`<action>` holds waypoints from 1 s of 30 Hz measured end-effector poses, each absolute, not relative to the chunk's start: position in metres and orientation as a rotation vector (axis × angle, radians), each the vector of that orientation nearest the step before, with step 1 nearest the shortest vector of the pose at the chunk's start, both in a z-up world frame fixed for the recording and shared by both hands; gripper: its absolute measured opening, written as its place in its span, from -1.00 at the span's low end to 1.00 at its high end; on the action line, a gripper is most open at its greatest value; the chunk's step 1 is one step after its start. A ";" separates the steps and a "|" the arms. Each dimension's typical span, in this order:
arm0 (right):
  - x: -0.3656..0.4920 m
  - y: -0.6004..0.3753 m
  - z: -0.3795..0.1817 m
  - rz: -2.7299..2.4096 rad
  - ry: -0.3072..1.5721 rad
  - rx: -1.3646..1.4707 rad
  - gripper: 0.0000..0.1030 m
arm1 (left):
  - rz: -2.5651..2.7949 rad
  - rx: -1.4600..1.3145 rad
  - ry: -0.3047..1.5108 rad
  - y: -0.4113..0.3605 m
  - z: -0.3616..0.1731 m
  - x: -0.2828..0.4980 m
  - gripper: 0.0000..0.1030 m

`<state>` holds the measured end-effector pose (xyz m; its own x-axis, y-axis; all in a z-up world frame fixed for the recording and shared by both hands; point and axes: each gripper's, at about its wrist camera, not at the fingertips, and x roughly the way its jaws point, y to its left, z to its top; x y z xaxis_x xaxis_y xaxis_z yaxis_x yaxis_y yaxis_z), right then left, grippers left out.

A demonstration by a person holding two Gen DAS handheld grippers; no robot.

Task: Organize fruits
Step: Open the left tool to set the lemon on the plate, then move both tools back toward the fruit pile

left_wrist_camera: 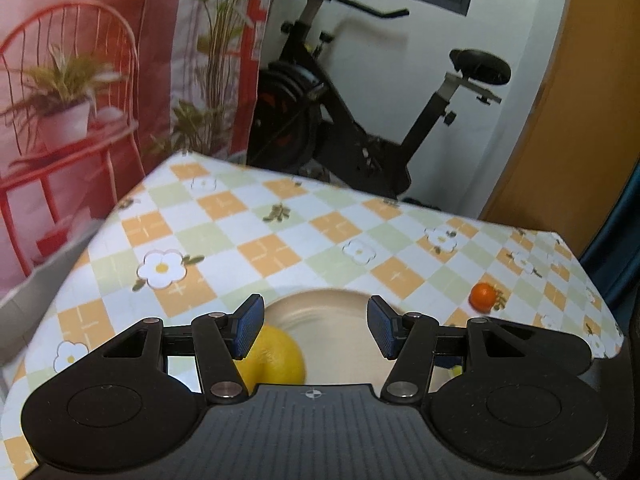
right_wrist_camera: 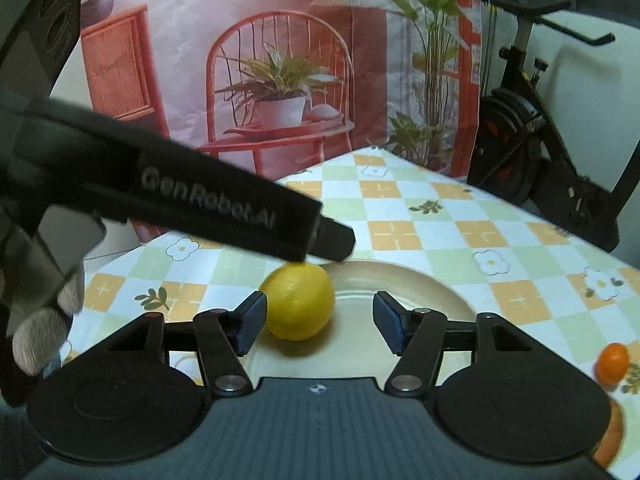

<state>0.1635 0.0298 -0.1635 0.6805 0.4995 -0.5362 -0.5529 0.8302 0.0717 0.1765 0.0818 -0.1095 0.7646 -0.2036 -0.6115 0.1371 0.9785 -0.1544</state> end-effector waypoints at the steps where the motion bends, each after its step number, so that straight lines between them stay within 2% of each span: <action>1: 0.160 0.025 -0.161 0.589 0.567 -0.103 0.20 | -0.184 -0.100 0.662 0.079 -0.106 0.174 0.16; 13: 0.117 -0.061 -0.146 0.499 0.497 -0.054 0.21 | -0.213 -0.074 0.557 0.016 -0.085 0.145 0.16; 30: 0.050 -0.175 -0.156 0.291 0.422 0.093 0.21 | -0.307 -0.043 0.530 -0.056 -0.114 0.099 0.16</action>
